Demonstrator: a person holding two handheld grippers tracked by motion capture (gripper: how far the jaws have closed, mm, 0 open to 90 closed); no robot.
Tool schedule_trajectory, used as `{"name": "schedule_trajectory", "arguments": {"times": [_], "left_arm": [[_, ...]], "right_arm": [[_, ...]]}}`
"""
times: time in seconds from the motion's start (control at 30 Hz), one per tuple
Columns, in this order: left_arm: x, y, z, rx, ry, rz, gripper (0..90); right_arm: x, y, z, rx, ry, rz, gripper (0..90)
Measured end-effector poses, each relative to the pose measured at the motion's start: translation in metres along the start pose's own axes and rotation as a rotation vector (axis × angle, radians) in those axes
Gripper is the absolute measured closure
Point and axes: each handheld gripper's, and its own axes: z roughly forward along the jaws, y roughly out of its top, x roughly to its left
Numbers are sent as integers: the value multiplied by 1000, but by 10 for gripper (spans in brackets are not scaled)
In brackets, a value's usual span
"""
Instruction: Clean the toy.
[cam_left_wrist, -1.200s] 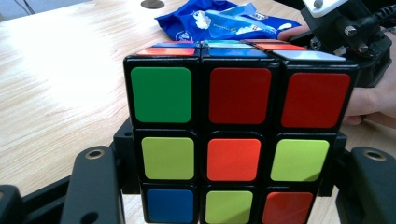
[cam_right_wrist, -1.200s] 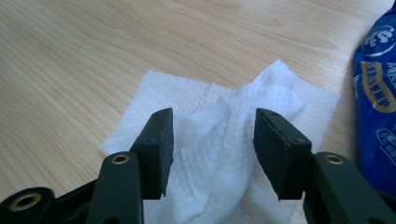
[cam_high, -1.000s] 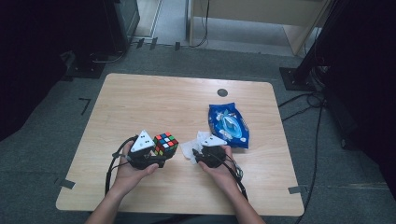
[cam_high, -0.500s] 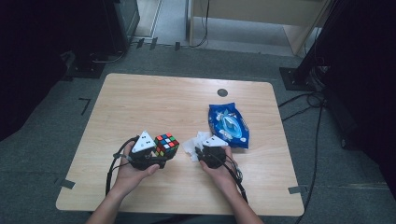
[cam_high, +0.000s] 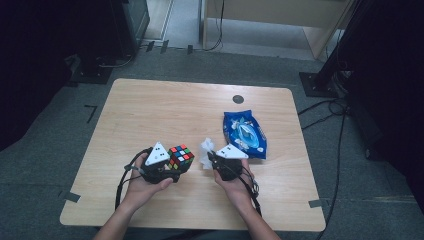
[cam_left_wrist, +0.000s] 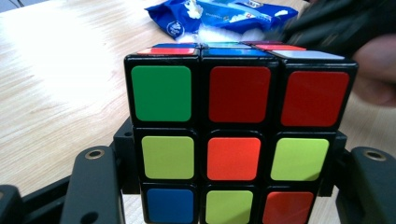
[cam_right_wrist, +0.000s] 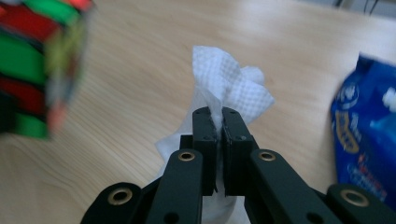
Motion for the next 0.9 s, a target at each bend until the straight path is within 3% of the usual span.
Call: {"name": "schedule_trajectory", "arguments": {"times": [0.2, 0.3, 0.47, 0.73, 0.9], "left_arm": [[-7, -1, 7, 21, 4, 26, 337], [-11, -2, 11, 36, 10, 44, 338], [-17, -4, 16, 58, 20, 67, 338], [-20, -3, 16, 51, 16, 76, 338], [-23, -2, 15, 43, 14, 86, 338]], "right_arm": [[13, 23, -28, -110, 55, 7, 873], [21, 31, -38, -153, 138, 15, 872], [36, 39, -48, -195, 231, 12, 872], [52, 39, -44, -171, 321, 27, 871], [51, 35, -39, -159, 331, 44, 870]]}}
